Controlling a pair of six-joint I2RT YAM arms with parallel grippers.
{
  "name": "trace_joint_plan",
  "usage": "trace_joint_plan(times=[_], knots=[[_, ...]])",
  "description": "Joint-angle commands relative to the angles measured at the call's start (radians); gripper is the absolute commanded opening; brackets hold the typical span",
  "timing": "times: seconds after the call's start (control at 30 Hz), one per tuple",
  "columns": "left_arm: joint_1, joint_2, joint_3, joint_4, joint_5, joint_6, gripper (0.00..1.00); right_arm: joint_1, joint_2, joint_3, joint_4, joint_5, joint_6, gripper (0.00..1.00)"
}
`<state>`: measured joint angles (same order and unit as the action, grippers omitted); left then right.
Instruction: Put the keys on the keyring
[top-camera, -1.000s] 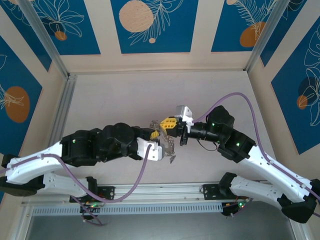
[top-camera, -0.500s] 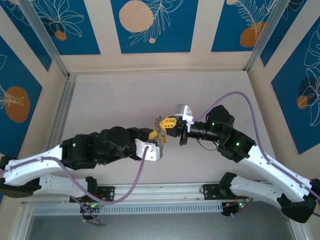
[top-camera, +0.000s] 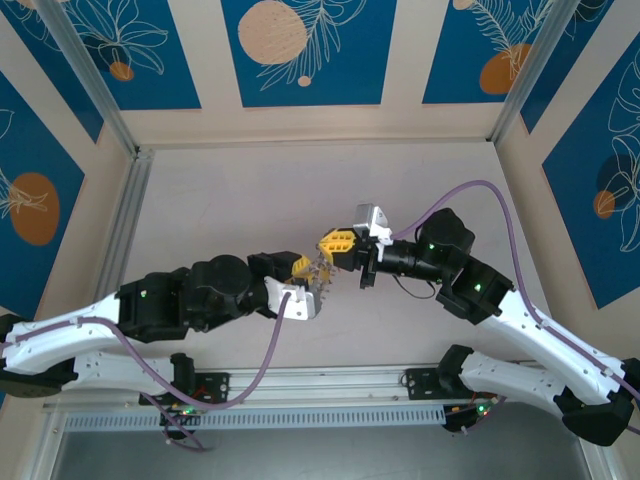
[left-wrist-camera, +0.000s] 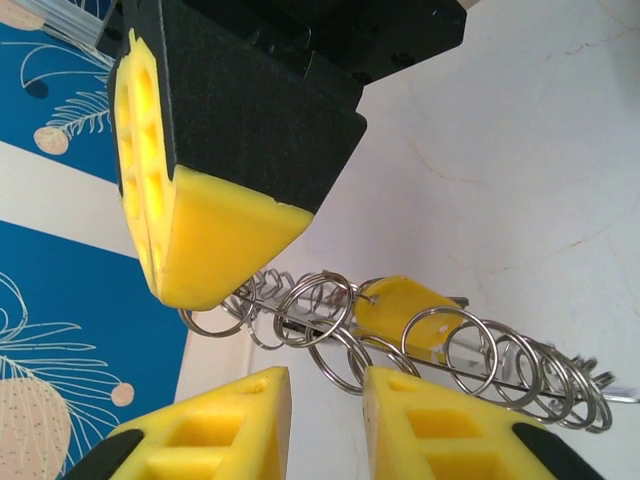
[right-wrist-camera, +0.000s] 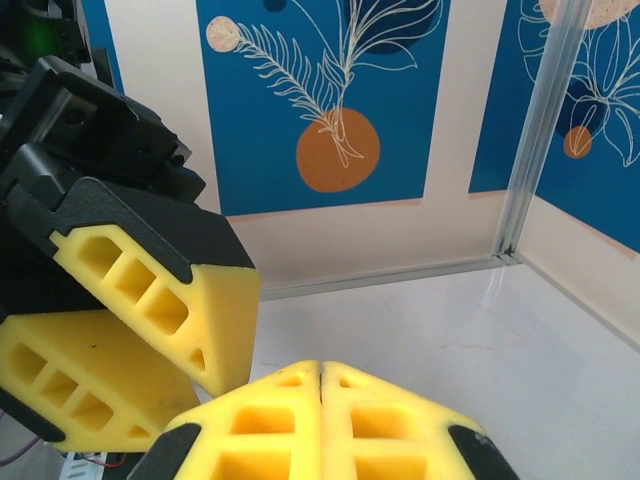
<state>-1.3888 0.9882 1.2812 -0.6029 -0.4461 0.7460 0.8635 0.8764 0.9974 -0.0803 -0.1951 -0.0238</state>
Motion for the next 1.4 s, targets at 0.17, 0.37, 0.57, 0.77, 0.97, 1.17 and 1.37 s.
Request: trace_joint_plan(times=[0.17,0.37,0.57,0.77,0.97,1.17,1.37], knots=[[0.016,0.015,-0.011,0.07,-0.003,0.053,0.26,0.001,0.001,0.039,0.058,-0.011,0.028,0.0],[0.019,0.032,-0.002,0.087,0.018,0.069,0.26,0.002,0.008,0.035,0.068,-0.007,0.031,0.0],[0.02,0.046,0.003,0.108,0.035,0.072,0.26,0.0,0.009,0.03,0.073,0.001,0.038,0.0],[0.047,0.034,0.012,0.126,0.049,0.044,0.25,-0.001,0.011,0.028,0.079,-0.001,0.041,0.0],[0.146,-0.025,0.043,0.05,0.144,-0.064,0.27,-0.001,0.012,0.029,0.084,-0.015,0.038,0.0],[0.308,-0.066,0.053,-0.018,0.342,-0.181,0.43,-0.003,0.015,0.03,0.09,-0.069,0.039,0.0],[0.395,-0.036,0.101,-0.054,0.534,-0.239,0.53,-0.003,0.028,0.046,0.07,-0.116,0.038,0.0]])
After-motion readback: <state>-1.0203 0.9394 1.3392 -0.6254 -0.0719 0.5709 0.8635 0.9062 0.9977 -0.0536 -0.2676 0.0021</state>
